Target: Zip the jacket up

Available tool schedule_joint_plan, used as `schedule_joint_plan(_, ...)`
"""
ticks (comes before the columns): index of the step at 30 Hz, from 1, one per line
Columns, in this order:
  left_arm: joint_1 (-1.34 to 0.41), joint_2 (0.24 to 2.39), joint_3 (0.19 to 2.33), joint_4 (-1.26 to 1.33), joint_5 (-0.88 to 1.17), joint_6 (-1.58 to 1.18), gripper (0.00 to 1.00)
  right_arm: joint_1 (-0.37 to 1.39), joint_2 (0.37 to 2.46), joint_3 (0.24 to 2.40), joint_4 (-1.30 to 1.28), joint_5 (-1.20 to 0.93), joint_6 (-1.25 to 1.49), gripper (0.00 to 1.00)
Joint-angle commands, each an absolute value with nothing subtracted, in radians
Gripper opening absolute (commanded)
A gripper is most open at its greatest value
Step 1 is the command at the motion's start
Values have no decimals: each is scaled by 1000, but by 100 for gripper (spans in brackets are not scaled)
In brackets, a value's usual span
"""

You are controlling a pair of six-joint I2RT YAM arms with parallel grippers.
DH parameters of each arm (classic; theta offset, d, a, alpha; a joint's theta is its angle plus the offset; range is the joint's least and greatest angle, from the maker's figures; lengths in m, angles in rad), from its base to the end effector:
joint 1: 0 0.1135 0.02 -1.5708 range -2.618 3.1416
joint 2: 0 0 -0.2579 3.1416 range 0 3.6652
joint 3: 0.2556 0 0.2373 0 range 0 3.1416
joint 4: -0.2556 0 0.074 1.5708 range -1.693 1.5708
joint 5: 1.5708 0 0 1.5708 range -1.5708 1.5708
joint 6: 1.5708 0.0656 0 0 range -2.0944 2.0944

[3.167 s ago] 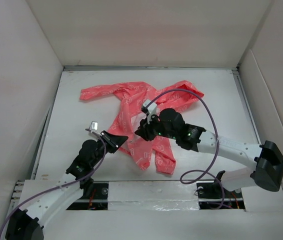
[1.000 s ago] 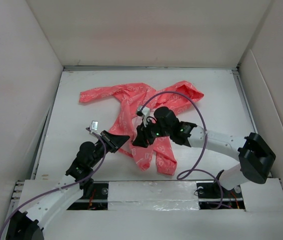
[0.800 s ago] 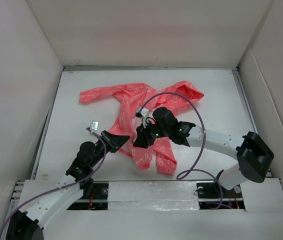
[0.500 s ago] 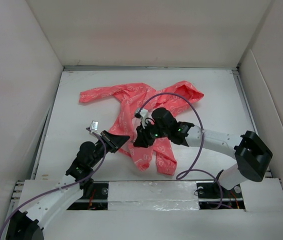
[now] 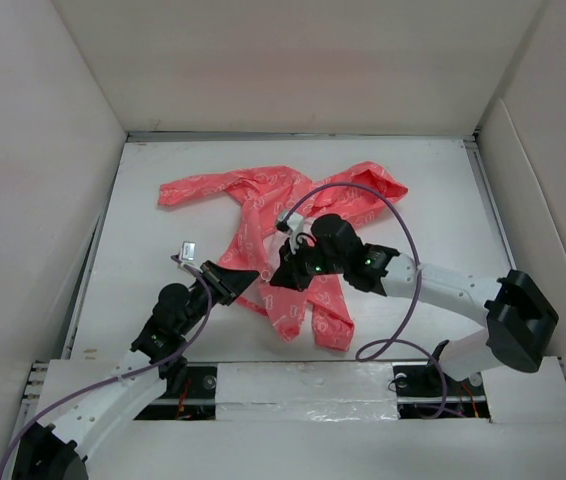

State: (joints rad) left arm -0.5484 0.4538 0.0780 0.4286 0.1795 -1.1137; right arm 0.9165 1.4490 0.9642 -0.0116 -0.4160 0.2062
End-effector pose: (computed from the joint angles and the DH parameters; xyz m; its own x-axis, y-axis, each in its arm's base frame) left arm 0.1323 -0.0945 0.2054 -0.5769 -0.6822 -0.4492 0.3340 0.3049 -0.8919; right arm 0.1844 0.2840 0.2518 -0.4766 -0.3136 -0.8213 -0.8628 0.3463 0.3684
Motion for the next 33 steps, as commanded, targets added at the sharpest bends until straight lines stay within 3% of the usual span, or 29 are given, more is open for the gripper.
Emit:
schedule_joint_plan(1, -554, 437, 91, 453, 215, -1091, 0, 908, 1402, 951, 83, -377, 218, 0)
schedule_joint_plan(11, -554, 414, 84, 428, 227, -1074, 0, 879, 1408, 920, 183, -402, 279, 1)
schedule_joint_plan(12, -554, 411, 84, 426, 227, -1077, 0, 879, 1432, 928, 167, -416, 278, 7)
schedule_joint_plan(13, -554, 411, 86, 425, 229, -1074, 0, 879, 1443, 937, 158, -425, 273, 20)
schedule_joint_plan(16, -554, 402, 89, 419, 224, -1074, 0, 879, 1448, 937, 155, -449, 272, 39)
schedule_joint_plan(19, -554, 397, 89, 417, 224, -1075, 0, 870, 1422, 917, 161, -445, 270, 48)
schedule_joint_plan(27, -554, 410, 91, 430, 232, -1075, 0, 841, 1479, 931, 206, -531, 302, 51)
schedule_joint_plan(33, -554, 405, 87, 428, 230, -1075, 0, 841, 1494, 939, 235, -554, 324, 46)
